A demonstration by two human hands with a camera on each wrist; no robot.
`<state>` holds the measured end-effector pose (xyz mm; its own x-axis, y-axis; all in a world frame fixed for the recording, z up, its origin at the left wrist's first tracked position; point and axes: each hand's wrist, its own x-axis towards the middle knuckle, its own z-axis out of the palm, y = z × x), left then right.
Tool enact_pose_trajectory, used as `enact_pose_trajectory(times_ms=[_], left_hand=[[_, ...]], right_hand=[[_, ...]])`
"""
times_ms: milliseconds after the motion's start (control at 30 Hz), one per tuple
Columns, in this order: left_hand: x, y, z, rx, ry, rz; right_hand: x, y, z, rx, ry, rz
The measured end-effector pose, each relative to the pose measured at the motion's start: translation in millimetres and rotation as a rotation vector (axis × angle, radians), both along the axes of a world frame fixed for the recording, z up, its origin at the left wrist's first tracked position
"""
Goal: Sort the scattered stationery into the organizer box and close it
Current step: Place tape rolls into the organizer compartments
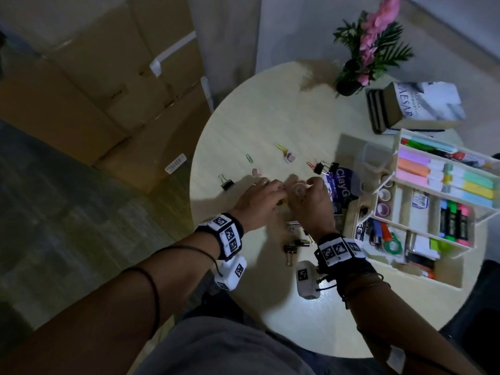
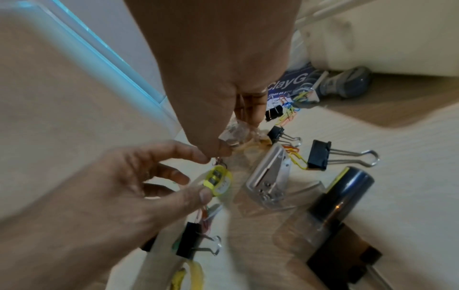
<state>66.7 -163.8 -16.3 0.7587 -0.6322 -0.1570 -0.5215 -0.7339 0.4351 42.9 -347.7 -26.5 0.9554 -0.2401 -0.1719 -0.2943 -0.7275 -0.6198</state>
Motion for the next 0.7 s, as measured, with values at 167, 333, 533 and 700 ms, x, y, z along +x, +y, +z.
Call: enact_pose_trajectory(times_ms=[167,333,533,700], left_hand=[[2.8,-7.5,-12.5,0.098,-0.036,-0.046],[7.9,-7.1,-14.4,0.096,-0.102,-0.048],[9.6,-13.5,-3.4,-0.092,-0.102,0.043],[-2.2,-18.2,-4.4,-0.263,-0.010,0.230]], right_hand=[[-17.5,-11.3,16.9,0.165,-0.022,-0.057],[-35.7,-22.2,39.4,0.116,-0.103,-0.023],[-75.5,-52.5,67.1,0.289,-0.223,-0.157],[-133.7,-94.3,74.3,0.520,-0.271,-0.366]])
